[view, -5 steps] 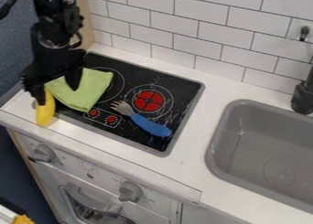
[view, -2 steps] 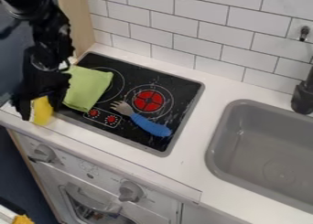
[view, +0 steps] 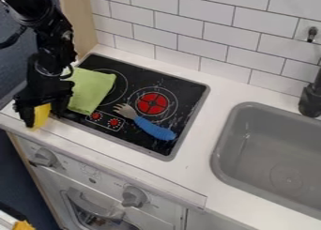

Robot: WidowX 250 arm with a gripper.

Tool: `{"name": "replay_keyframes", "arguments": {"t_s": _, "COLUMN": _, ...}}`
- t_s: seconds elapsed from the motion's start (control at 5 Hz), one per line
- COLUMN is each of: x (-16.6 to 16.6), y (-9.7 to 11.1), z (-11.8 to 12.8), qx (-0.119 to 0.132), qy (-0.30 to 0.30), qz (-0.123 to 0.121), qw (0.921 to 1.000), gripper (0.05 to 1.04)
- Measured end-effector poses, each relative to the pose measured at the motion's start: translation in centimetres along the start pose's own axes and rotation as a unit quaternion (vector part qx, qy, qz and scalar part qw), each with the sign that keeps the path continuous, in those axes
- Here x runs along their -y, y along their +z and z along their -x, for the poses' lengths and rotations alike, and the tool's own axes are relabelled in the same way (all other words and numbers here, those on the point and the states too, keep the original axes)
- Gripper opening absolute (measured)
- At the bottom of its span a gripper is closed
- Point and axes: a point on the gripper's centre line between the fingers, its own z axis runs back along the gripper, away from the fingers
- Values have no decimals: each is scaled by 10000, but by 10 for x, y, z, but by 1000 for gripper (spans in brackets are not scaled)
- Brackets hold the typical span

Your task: Move the banana to upper left of the sink

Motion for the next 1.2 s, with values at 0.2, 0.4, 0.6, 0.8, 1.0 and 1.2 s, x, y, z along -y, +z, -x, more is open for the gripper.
{"name": "replay_keyframes", "arguments": {"t_s": 0.2, "x": 3, "y": -2, "z": -5, "qx": -39, "qy": 35, "qz": 18, "qw": 10000, "gripper": 1001}}
{"name": "replay_keyframes", "arguments": {"t_s": 0.4, "x": 10, "y": -7, "z": -17, "qx": -88, "qy": 36, "qz": -20, "qw": 10000, "gripper": 1000}}
{"name": "replay_keyframes", "arguments": {"t_s": 0.6, "x": 10, "y": -7, "z": -18, "qx": -98, "qy": 44, "qz": -34, "qw": 9999, "gripper": 1000}}
{"name": "replay_keyframes", "arguments": {"t_s": 0.8, "x": 13, "y": -6, "z": -13, "qx": -91, "qy": 7, "qz": 7, "qw": 10000, "gripper": 968}}
{"name": "replay_keyframes", "arguments": {"t_s": 1.0, "x": 14, "y": -6, "z": -7, "qx": -55, "qy": -50, "qz": 83, "qw": 9999, "gripper": 698}}
{"name": "replay_keyframes", "arguments": {"t_s": 1.2, "x": 13, "y": -6, "z": -3, "qx": -52, "qy": -80, "qz": 100, "qw": 9999, "gripper": 535}}
